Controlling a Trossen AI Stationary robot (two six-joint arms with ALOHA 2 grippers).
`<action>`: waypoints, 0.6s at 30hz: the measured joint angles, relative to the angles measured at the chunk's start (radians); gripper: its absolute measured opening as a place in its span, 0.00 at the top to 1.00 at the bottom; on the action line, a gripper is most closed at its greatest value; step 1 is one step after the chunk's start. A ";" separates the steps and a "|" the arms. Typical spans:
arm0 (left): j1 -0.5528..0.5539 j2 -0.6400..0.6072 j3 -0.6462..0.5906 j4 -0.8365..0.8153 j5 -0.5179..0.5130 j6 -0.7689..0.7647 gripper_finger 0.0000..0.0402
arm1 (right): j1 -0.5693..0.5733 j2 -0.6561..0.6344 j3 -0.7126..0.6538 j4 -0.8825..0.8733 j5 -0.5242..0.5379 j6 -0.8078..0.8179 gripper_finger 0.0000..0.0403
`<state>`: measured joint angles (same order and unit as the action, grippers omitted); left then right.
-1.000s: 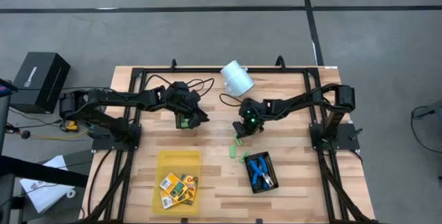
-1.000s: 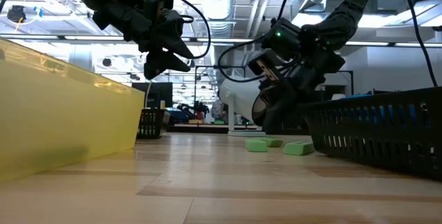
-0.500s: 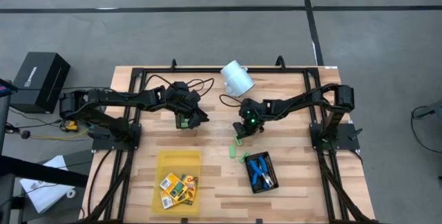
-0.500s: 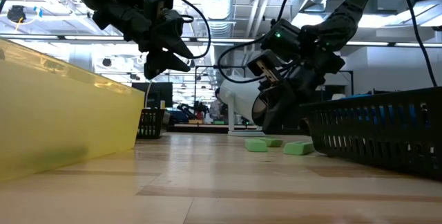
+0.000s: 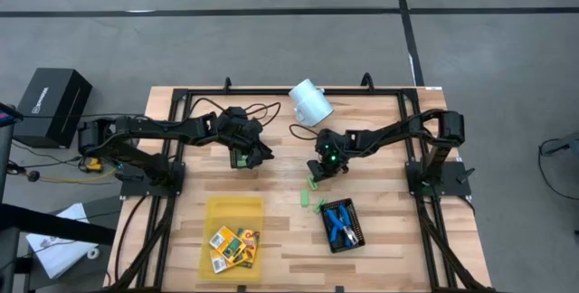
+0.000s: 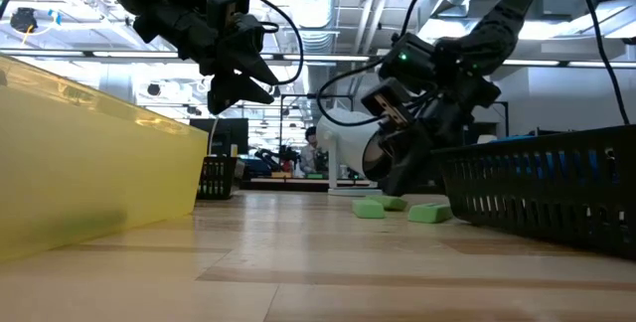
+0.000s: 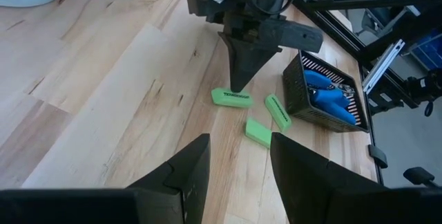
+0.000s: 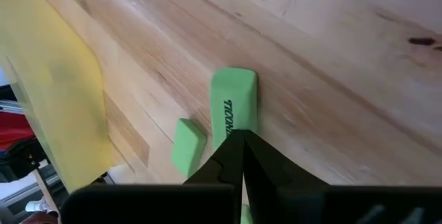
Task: Pick & Place School Supplies
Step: Put the green eraser into the top black bin
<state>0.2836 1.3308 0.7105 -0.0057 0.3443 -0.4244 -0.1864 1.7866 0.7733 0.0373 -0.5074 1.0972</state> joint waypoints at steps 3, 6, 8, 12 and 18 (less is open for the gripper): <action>0.000 0.000 0.000 0.000 0.000 0.000 0.63 | 0.000 0.000 -0.002 0.010 -0.004 0.009 1.00; 0.000 0.000 0.000 0.000 0.000 0.000 0.63 | -0.005 0.001 -0.003 0.030 -0.006 0.010 1.00; 0.000 0.000 0.000 0.000 0.000 0.000 0.63 | -0.009 0.001 -0.004 0.027 -0.008 0.009 1.00; 0.000 0.000 0.000 0.000 0.000 0.000 0.63 | -0.012 0.002 -0.004 0.026 -0.012 -0.003 1.00; 0.000 0.001 0.000 0.000 0.000 -0.001 0.63 | -0.012 0.002 -0.014 0.028 -0.012 -0.009 1.00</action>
<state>0.2836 1.3315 0.7105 -0.0055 0.3439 -0.4255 -0.1988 1.7882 0.7596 0.0652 -0.5198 1.0886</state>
